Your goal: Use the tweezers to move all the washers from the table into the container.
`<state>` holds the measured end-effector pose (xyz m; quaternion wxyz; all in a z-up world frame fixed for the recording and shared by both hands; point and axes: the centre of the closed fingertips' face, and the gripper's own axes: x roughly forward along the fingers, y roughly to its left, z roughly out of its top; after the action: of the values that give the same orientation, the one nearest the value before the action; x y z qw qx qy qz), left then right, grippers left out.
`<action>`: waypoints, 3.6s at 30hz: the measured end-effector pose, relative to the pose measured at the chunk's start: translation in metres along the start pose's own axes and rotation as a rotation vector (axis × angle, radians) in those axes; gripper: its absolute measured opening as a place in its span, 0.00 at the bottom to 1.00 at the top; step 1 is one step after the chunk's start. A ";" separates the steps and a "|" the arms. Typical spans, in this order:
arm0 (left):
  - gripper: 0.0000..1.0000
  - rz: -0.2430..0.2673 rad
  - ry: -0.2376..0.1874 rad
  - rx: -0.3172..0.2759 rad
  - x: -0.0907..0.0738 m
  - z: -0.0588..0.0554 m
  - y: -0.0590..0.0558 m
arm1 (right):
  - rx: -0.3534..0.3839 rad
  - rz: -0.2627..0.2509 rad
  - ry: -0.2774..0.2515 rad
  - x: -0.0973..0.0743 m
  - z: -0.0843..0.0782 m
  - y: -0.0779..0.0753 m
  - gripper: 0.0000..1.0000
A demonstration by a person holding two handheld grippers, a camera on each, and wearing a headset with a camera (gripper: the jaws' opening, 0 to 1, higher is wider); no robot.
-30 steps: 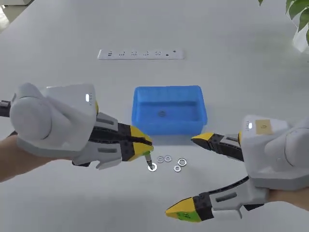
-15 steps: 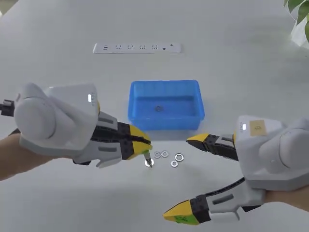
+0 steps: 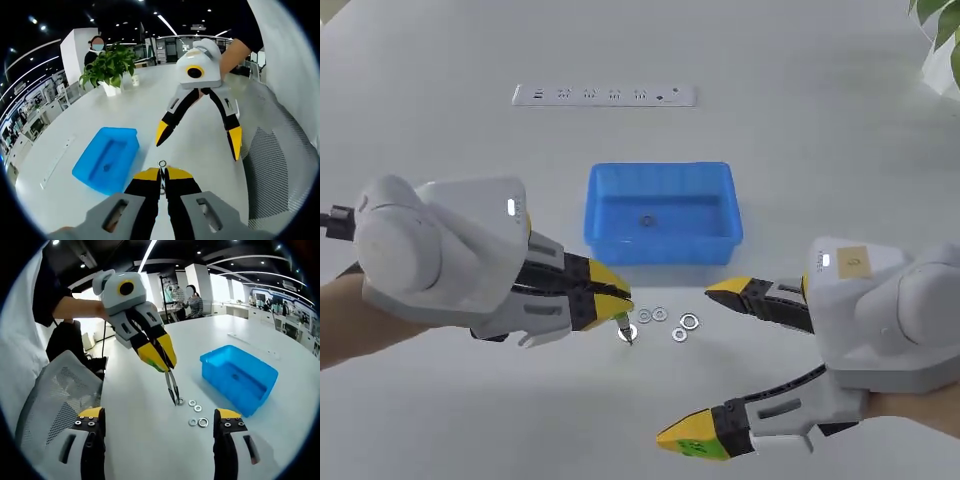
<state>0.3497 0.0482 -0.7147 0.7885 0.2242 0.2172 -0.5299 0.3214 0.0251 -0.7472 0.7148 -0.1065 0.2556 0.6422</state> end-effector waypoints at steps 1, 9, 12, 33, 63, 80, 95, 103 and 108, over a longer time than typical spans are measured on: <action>0.07 -0.002 0.001 0.001 0.000 0.000 0.000 | -0.011 0.014 -0.007 0.002 0.002 0.002 0.86; 0.07 -0.016 0.016 0.028 0.000 -0.001 0.001 | -0.067 0.072 0.012 0.018 0.010 0.004 0.73; 0.07 -0.019 0.010 0.024 0.000 -0.001 -0.001 | -0.080 0.078 0.011 0.024 0.014 0.000 0.67; 0.07 -0.034 -0.001 0.006 0.003 0.002 0.000 | -0.169 0.136 0.099 0.064 0.006 -0.017 0.27; 0.07 -0.056 -0.006 -0.024 0.007 0.004 0.000 | -0.268 0.151 0.098 0.066 0.008 -0.017 0.10; 0.08 -0.023 -0.027 -0.020 -0.006 0.010 0.006 | -0.279 0.129 0.063 0.065 0.023 -0.017 0.10; 0.10 0.004 -0.051 -0.029 -0.018 0.023 0.009 | -0.288 0.113 0.051 0.054 0.031 -0.015 0.09; 0.11 0.018 -0.061 -0.037 -0.025 0.027 0.008 | -0.282 0.103 0.050 0.047 0.034 -0.016 0.09; 0.12 0.029 -0.076 -0.036 -0.031 0.031 0.008 | -0.267 0.087 0.041 0.043 0.037 -0.018 0.09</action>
<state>0.3496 0.0556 -0.6703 0.8078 0.1928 0.1934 -0.5224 0.3498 0.0771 -0.7402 0.6602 -0.2026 0.1868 0.6987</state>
